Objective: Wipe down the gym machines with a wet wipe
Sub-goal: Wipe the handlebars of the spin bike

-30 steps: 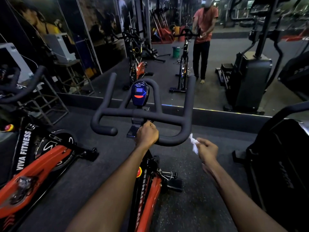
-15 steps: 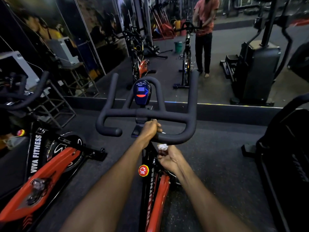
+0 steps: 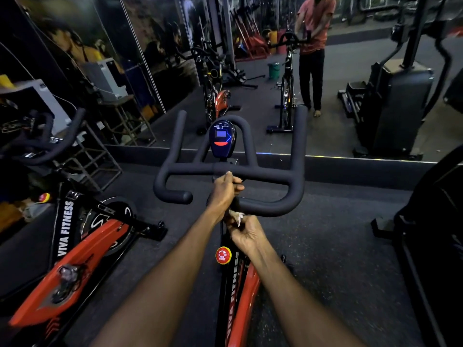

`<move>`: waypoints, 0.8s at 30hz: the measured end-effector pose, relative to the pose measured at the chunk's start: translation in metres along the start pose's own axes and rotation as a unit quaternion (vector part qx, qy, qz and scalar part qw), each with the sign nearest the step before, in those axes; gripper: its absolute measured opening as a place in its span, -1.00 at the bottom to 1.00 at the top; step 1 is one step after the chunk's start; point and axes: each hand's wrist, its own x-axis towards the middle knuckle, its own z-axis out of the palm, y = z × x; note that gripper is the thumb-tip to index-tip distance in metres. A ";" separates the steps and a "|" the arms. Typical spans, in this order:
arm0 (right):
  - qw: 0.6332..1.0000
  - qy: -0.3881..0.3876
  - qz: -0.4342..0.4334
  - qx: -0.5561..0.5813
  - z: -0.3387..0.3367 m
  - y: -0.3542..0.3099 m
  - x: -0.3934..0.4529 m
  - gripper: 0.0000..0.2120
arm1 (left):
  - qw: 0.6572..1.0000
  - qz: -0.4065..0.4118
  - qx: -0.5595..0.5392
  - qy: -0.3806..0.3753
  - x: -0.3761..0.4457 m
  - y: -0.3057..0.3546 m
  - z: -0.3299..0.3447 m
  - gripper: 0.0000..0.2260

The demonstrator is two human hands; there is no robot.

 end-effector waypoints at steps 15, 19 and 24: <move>0.992 -0.011 -0.051 -0.114 -0.047 -0.083 -0.039 -0.67 | 0.896 0.041 0.442 0.013 -0.040 0.008 0.027 -0.60; 0.991 0.041 -0.107 -0.067 -0.054 -0.121 -0.027 -0.69 | 0.849 0.094 0.520 -0.001 -0.043 0.009 0.028 -0.64; 0.991 0.009 -0.035 -0.132 -0.063 -0.111 -0.027 -0.68 | 0.808 0.112 0.579 -0.001 -0.046 0.013 0.048 -0.73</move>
